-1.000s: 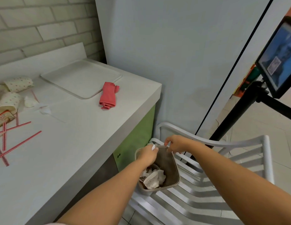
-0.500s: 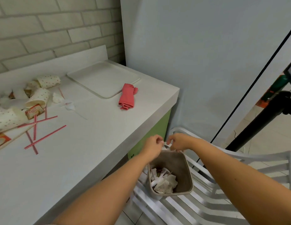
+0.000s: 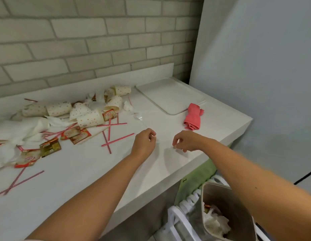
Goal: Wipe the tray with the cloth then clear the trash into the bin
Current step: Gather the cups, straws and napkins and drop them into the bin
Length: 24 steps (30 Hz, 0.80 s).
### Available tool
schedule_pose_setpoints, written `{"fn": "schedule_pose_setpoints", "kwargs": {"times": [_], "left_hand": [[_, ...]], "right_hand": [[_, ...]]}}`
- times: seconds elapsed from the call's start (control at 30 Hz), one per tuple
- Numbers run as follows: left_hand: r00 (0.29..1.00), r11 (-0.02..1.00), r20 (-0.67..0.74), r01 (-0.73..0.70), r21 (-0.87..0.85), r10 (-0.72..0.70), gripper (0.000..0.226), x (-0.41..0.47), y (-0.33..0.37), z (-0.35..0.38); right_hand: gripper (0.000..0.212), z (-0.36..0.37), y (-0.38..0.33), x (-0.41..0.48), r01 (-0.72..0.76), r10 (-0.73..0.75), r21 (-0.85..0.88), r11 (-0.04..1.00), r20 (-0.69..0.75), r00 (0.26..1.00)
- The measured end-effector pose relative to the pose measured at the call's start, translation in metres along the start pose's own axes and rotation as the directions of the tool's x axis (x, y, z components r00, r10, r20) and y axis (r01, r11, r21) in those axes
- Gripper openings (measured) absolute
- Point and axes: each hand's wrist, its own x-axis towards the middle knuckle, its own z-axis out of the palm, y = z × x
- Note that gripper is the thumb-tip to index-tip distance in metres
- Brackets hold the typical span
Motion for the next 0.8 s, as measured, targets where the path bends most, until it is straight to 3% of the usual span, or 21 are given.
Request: {"fn": "schedule_pose_setpoints", "kwargs": {"times": [0.37, 0.57, 0.63, 0.73, 0.8], "left_hand": [[0.948, 0.914, -0.273, 0.252, 0.317, -0.167, 0.022, 0.042, -0.11, -0.102], [0.954, 0.824, -0.168, 0.299, 0.482, -0.248, 0.041, 0.055, -0.125, -0.115], [0.949, 0.81, -0.13, 0.312, 0.496, -0.286, 0.036, 0.059, -0.128, -0.114], [0.93, 0.808, -0.082, 0.354, 0.471, -0.359, 0.025, 0.064, -0.128, -0.116], [0.917, 0.81, -0.065, 0.379, 0.447, -0.393, 0.021, 0.068, -0.128, -0.118]], "right_hand": [[0.025, 0.039, -0.099, 0.071, 0.225, -0.239, -0.114, 0.968, -0.133, 0.962], [0.038, 0.061, -0.13, 0.105, 0.248, -0.268, -0.146, 0.958, -0.141, 0.953], [0.037, 0.065, -0.134, 0.113, 0.249, -0.27, -0.168, 0.954, -0.116, 0.956], [0.014, 0.069, -0.135, 0.121, 0.259, -0.286, -0.212, 0.942, -0.106, 0.952], [0.025, 0.069, -0.135, 0.124, 0.266, -0.294, -0.197, 0.944, -0.125, 0.948]]}}
